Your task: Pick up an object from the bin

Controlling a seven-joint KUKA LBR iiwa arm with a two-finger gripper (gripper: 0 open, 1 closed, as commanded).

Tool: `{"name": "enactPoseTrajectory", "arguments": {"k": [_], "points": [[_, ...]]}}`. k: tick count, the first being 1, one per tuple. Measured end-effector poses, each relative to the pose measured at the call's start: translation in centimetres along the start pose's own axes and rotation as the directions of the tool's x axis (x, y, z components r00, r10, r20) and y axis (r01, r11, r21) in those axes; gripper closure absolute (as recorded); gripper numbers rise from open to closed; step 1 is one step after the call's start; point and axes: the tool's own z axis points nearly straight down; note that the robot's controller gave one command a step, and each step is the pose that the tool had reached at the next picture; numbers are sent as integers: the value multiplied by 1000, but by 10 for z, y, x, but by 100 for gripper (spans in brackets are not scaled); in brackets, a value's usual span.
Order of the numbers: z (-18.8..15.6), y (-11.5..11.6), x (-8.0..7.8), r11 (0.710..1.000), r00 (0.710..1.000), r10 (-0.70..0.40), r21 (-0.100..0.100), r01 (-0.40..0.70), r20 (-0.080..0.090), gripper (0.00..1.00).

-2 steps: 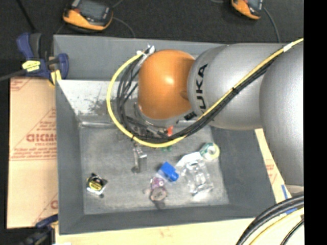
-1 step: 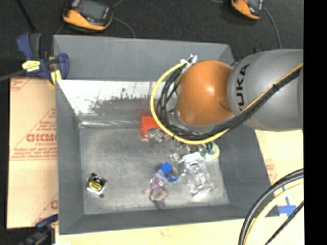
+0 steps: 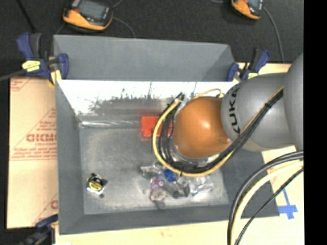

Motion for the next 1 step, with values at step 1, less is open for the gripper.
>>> {"name": "enactPoseTrajectory", "arguments": {"k": [1], "points": [[-3, -1, -2, 1000, 1000, 4, 3, -4, 5, 100]]}}
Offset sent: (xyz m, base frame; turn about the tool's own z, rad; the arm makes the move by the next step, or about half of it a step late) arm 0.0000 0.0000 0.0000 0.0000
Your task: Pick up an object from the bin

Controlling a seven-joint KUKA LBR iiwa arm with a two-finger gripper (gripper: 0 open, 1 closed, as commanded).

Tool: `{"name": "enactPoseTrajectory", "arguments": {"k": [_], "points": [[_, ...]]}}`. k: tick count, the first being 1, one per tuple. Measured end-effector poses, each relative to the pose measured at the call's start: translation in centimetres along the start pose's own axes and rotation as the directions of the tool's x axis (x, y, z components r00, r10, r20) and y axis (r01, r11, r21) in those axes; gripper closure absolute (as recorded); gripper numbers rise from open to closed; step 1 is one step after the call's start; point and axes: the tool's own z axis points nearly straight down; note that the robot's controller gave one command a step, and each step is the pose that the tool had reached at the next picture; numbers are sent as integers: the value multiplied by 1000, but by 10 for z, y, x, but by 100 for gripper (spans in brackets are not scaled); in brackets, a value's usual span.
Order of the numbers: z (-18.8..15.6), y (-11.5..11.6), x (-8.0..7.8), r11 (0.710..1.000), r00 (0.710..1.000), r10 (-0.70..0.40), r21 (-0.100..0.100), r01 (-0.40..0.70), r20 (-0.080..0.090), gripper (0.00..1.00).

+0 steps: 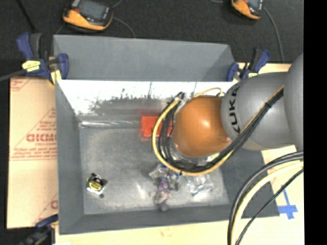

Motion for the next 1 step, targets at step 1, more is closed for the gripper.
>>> {"name": "enactPoseTrajectory", "arguments": {"k": [1], "points": [[-163, -27, -32, 1000, 1000, 4, 9, -4, 7, 100]]}}
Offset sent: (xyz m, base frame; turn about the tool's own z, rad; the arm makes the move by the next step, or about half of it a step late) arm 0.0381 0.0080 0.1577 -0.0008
